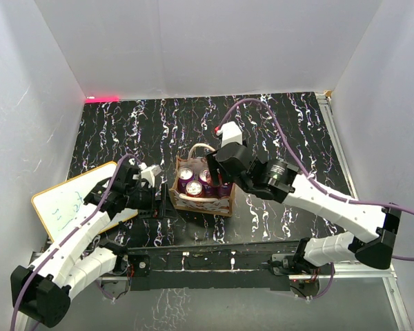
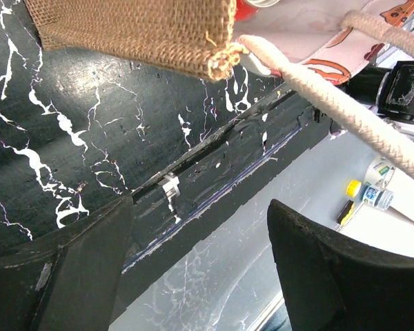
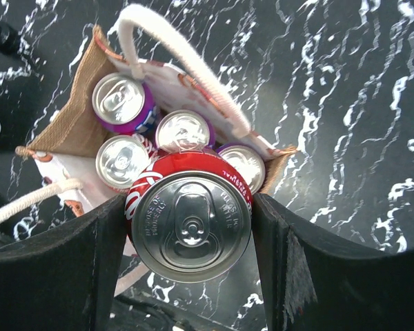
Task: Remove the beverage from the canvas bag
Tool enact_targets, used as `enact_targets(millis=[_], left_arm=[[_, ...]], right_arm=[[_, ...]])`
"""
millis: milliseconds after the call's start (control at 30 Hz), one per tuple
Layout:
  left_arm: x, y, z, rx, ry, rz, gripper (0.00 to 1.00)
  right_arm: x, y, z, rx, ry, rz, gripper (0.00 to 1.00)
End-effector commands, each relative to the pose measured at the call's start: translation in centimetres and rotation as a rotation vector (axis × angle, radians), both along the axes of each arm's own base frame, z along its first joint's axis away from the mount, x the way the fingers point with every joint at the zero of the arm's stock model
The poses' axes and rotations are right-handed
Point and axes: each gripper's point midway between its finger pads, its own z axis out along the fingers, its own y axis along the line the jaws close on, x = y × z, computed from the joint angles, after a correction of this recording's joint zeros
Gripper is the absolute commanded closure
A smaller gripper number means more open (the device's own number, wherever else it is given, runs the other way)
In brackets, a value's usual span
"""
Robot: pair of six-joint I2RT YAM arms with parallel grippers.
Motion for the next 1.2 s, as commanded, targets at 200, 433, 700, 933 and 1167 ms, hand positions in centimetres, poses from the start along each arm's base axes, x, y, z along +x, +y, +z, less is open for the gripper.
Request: enact_targets(millis=[200,433,700,933,1167], left_arm=[[-0.2,0.0,0.3,-0.034,0.021,-0.011,0.24],[-0.2,0.1,0.3,-0.036,0.017,-0.006,0.24],[0.0,0.1,0.6,-0.050,0.013,-0.005,0.24],[0.3,0.4,0.9,-0.064,-0.004,0.011,0.24],[0.7,0.7,1.3,-0.075,-0.023,0.031,0.23]], right_arm=[[2.8,-6.1,10.6,0.015,-0.291,-0.252,0.92],[4.7,-12.2,6.8,-0.084,-0.237,-0.445,0.92],[8.7,-17.9,-2.9,-0.051,-0.047,-0.539,0.92],[12.9,-19.1,-4.1,-0.015,-0.032,-0.564,0.92],[18.8,-19.5,-4.3,0.002,-0.038,-0.563,0.92]])
